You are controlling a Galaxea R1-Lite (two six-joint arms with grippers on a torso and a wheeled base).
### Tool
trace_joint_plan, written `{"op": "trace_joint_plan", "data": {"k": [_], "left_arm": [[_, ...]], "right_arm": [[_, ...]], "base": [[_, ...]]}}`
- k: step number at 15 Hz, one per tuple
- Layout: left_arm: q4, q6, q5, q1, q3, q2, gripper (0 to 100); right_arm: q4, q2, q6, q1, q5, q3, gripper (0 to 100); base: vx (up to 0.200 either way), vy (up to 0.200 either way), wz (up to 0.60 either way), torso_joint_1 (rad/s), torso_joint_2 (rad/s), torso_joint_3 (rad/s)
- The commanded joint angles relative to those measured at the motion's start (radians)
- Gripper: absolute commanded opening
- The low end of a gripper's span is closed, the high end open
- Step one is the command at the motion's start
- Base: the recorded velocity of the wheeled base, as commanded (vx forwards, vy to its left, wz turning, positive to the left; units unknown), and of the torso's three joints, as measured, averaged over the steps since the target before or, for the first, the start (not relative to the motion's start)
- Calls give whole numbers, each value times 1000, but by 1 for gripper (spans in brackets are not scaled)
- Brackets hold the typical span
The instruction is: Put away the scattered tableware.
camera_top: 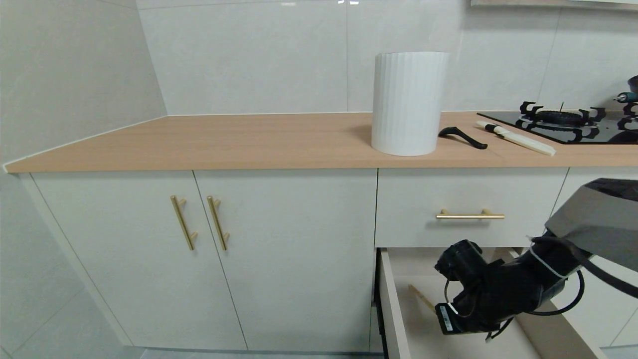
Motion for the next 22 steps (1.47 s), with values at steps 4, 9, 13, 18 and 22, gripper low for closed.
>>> {"op": "trace_joint_plan", "data": {"k": [4, 9, 13, 18, 22], "left_arm": [[0, 0, 0, 0, 0, 0, 100], [0, 0, 0, 0, 0, 0, 100], [0, 0, 0, 0, 0, 0, 100], [0, 0, 0, 0, 0, 0, 100], [0, 0, 0, 0, 0, 0, 100]], "right_arm": [[-20, 98, 0, 44, -71, -1, 0], [-42, 104, 2, 44, -75, -1, 0], [-42, 104, 2, 44, -75, -1, 0], [-42, 102, 2, 43, -75, -1, 100], [-42, 98, 3, 44, -75, -1, 100]], "base": [[0, 0, 0, 0, 0, 0], [0, 0, 0, 0, 0, 0], [0, 0, 0, 0, 0, 0], [0, 0, 0, 0, 0, 0], [0, 0, 0, 0, 0, 0]]}}
